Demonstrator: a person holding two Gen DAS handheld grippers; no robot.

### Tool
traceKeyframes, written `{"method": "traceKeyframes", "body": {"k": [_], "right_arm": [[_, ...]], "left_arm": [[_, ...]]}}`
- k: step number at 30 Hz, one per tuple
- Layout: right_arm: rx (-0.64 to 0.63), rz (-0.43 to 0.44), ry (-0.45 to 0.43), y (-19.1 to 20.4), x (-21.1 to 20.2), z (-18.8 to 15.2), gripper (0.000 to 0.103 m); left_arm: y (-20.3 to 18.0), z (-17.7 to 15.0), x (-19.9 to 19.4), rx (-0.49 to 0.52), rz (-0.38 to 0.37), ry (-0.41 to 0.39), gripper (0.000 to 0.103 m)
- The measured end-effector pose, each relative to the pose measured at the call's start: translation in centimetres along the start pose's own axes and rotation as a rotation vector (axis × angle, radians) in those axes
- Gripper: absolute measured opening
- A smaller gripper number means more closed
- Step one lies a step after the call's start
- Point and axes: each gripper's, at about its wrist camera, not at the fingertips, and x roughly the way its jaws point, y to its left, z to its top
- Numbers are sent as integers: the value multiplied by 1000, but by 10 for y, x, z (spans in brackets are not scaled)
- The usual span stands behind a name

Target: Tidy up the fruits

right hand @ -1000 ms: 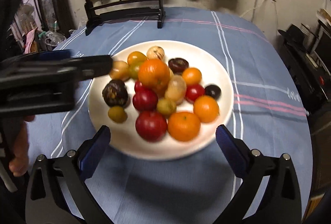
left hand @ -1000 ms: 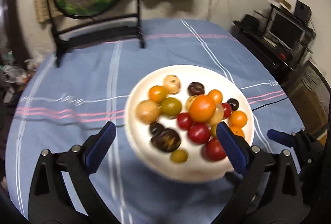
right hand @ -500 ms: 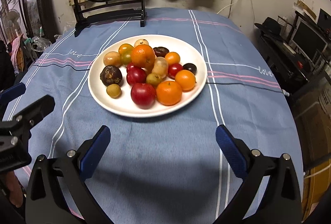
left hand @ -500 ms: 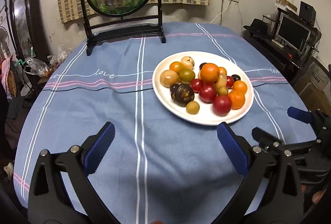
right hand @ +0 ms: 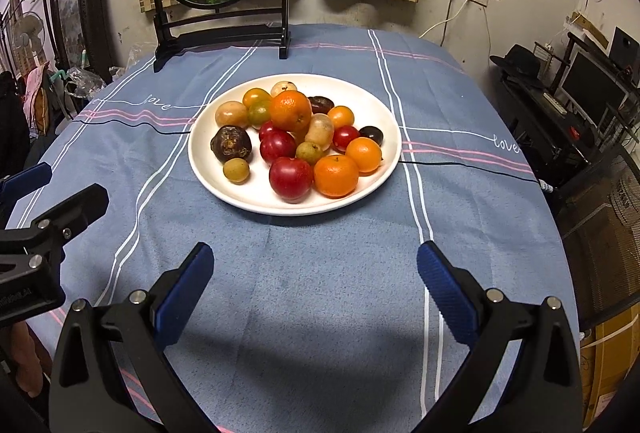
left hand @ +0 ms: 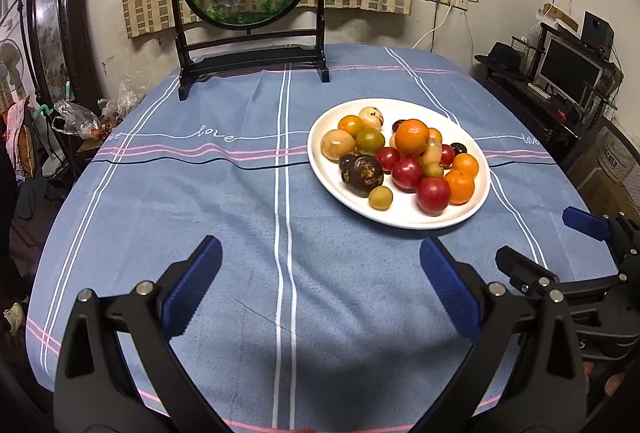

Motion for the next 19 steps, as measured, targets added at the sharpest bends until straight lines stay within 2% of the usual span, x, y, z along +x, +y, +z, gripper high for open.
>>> {"method": "traceKeyframes", "body": {"k": [10,19], "right_arm": [[-1,-1,13,1,3,1,102],[-3,0,17,1,5,2,102]], "left_arm": [[-3,2,6,17,10,9,101],[4,3,13,-17,-21,45,101]]}}
